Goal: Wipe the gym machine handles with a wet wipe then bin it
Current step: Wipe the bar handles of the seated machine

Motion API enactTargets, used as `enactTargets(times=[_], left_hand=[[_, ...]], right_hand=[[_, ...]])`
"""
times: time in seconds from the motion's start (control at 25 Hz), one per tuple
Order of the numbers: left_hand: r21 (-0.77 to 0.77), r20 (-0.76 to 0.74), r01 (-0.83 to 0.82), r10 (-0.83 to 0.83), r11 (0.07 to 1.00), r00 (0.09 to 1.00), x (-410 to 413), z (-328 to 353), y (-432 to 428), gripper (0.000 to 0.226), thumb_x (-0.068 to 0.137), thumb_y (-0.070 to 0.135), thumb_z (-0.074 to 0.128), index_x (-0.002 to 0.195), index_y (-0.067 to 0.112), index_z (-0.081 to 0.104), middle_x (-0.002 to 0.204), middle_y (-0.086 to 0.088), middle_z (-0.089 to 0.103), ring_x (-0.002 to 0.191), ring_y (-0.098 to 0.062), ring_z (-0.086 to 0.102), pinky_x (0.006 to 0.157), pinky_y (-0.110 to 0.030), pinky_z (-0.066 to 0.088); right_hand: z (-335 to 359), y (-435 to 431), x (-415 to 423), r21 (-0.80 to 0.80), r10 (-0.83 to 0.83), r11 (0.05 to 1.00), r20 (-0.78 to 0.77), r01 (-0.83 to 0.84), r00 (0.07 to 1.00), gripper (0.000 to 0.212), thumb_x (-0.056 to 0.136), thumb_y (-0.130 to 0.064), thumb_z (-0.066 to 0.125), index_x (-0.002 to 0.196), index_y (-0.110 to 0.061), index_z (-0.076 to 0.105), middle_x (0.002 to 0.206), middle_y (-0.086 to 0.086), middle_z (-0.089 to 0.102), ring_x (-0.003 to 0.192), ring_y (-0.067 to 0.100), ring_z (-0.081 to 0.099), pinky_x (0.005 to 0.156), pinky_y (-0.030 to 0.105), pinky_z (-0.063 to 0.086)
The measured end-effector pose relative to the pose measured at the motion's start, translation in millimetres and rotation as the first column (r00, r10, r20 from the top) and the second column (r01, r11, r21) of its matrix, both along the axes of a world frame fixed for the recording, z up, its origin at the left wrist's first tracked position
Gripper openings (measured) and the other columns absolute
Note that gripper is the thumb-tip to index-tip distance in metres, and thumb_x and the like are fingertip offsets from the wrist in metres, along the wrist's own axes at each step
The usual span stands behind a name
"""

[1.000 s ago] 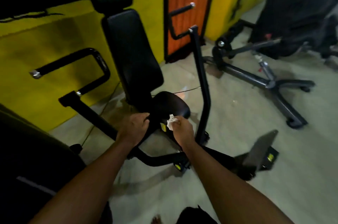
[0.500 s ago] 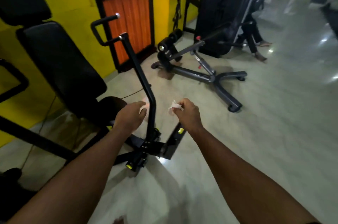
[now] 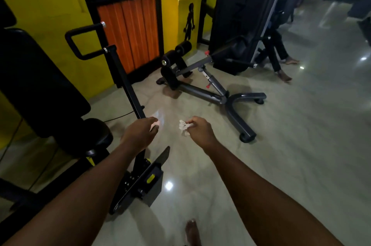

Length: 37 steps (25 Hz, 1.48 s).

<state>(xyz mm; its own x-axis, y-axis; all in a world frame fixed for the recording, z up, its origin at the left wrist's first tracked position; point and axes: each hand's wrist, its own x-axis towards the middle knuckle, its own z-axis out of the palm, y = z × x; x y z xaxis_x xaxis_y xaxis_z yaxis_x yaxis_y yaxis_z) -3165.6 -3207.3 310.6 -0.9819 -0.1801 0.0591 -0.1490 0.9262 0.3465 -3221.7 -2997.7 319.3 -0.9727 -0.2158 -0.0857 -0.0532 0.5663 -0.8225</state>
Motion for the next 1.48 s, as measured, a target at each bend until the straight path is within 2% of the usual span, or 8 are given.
enactTargets(times=[0.16,0.36,0.48,0.64,0.84,1.04,1.28,1.48], left_hand=[[0.040,-0.018,-0.120,0.120,0.992,0.993,-90,13,-9,0.037,0.099,0.034,0.048,0.131,0.020,0.058,0.129,-0.005,0.063,0.115,-0.027,0.059,0.089,-0.037,0.047],[0.050,-0.002,-0.330,0.331,0.942,0.944,-166,38,-37,0.038,0.098,0.035,0.048,0.132,0.022,0.057,0.130,-0.006,0.062,0.118,-0.028,0.058,0.094,-0.039,0.049],[0.019,-0.013,-0.476,0.476,0.879,0.879,-204,41,-63,0.038,0.099,0.036,0.047,0.134,0.025,0.055,0.134,-0.004,0.060,0.121,-0.026,0.055,0.097,-0.037,0.046],[0.026,-0.050,-0.658,0.658,0.753,0.751,-244,39,-96,0.040,0.099,0.038,0.047,0.136,0.025,0.054,0.137,-0.001,0.057,0.124,-0.024,0.053,0.099,-0.036,0.043],[0.032,-0.042,-0.778,0.779,0.627,0.626,-289,52,-127,0.042,0.098,0.038,0.047,0.138,0.024,0.053,0.136,0.000,0.058,0.124,-0.022,0.053,0.097,-0.037,0.044],[0.018,-0.060,-0.835,0.834,0.550,0.549,-331,49,-180,0.043,0.097,0.037,0.049,0.138,0.024,0.052,0.133,-0.001,0.060,0.119,-0.023,0.056,0.095,-0.038,0.047],[-0.007,-0.084,-0.831,0.827,0.557,0.555,-375,34,-310,0.046,0.096,0.040,0.053,0.139,0.022,0.052,0.136,0.001,0.058,0.124,-0.020,0.053,0.099,-0.038,0.047],[-0.118,-0.085,-0.795,0.792,0.595,0.605,-407,30,-406,0.056,0.096,0.043,0.053,0.147,0.023,0.040,0.149,-0.001,0.044,0.137,-0.019,0.039,0.110,-0.039,0.038]], right_hand=[[8,-16,-106,-0.003,0.060,0.998,-0.024,-0.060,0.998,0.018,0.090,-0.021,0.059,0.098,-0.010,0.071,0.099,0.010,0.071,0.091,0.026,0.065,0.074,0.031,0.050],[23,-64,-212,-0.006,0.217,0.976,-0.029,-0.217,0.976,0.020,0.087,-0.029,0.069,0.092,-0.011,0.065,0.084,0.001,0.065,0.072,0.012,0.056,0.054,0.021,0.038],[21,-121,-283,-0.080,0.324,0.942,-0.022,-0.325,0.946,0.016,0.085,-0.027,0.071,0.083,-0.017,0.059,0.074,-0.007,0.056,0.066,0.007,0.052,0.057,0.022,0.041],[22,-197,-357,-0.136,0.488,0.858,-0.078,-0.495,0.869,0.009,0.087,-0.020,0.067,0.086,-0.011,0.065,0.076,-0.004,0.060,0.064,0.007,0.049,0.049,0.008,0.036],[27,-268,-423,-0.174,0.611,0.771,-0.070,-0.613,0.789,0.009,0.086,-0.014,0.063,0.091,-0.012,0.071,0.079,-0.005,0.064,0.066,0.000,0.053,0.054,0.005,0.037],[12,-348,-462,-0.248,0.653,0.736,0.017,-0.630,0.757,0.017,0.084,-0.019,0.064,0.098,-0.017,0.073,0.088,-0.003,0.069,0.082,0.013,0.064,0.067,0.022,0.047],[-18,-465,-509,-0.222,0.629,0.747,-0.067,-0.626,0.774,0.022,0.088,-0.012,0.060,0.106,-0.014,0.072,0.102,0.004,0.069,0.091,0.017,0.063,0.076,0.025,0.047],[-29,-545,-528,-0.187,0.572,0.787,-0.135,-0.588,0.809,0.026,0.087,-0.009,0.059,0.109,-0.012,0.071,0.105,0.006,0.063,0.093,0.016,0.058,0.080,0.022,0.042]])
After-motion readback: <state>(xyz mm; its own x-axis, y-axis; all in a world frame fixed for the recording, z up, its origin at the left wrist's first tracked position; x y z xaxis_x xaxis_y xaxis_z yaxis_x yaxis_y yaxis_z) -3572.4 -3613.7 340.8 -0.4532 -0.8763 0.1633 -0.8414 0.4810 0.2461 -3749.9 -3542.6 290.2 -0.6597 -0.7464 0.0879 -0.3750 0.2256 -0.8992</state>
